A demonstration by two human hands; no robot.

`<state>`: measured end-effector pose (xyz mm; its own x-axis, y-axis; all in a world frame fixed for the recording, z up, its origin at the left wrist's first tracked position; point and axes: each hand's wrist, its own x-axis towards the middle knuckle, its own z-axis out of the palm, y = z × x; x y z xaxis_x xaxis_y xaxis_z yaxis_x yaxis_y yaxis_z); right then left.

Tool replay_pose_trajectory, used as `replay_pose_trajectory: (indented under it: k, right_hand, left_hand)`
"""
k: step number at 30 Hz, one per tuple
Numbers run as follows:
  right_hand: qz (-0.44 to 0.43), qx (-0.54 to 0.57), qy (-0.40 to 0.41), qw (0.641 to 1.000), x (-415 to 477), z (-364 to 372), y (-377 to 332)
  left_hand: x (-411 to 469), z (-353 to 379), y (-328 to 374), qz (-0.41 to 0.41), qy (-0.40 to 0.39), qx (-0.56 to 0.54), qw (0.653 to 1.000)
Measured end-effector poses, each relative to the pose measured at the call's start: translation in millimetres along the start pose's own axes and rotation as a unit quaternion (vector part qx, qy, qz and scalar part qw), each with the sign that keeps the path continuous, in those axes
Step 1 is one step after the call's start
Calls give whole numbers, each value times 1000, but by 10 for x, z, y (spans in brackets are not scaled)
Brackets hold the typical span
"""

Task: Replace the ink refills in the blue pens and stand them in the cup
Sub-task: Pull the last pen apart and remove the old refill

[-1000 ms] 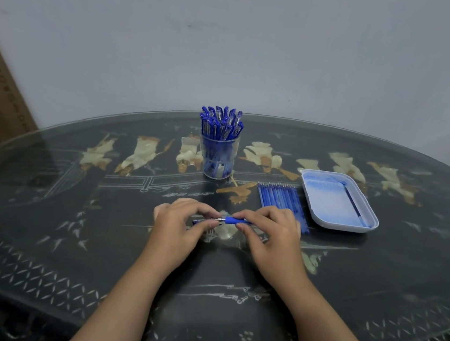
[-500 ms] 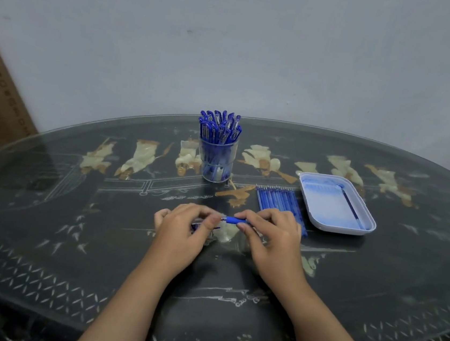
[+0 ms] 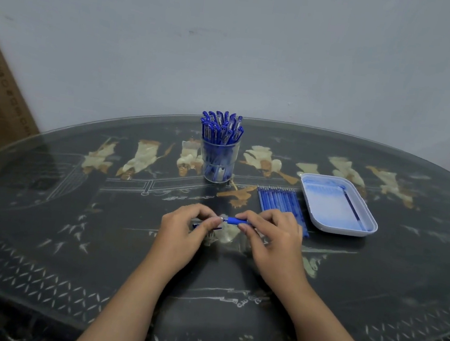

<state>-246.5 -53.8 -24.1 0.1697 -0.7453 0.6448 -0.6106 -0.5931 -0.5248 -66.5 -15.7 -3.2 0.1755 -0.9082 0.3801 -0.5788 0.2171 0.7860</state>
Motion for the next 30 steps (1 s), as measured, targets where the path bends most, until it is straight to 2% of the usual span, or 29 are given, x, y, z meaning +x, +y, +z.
replay_pose_trajectory:
  k: [7, 16, 26, 28, 30]
  right_hand:
    - [1, 0, 0, 1000, -5, -3, -1]
    - [4, 2, 2, 1000, -1, 6, 8]
    - [8, 14, 1, 1000, 3, -7, 15]
    - [11, 15, 4, 1000, -2, -12, 16]
    - [14, 13, 6, 1000, -4, -15, 11]
  left_hand:
    - [-13, -41, 74, -32, -13, -60, 998]
    - [-11, -46, 112, -89, 6, -70, 994]
    - [-1, -144, 132, -136, 44, -189, 971]
    - [4, -258, 136, -134, 58, -149, 978]
    - [36, -448, 88, -116, 49, 7, 992]
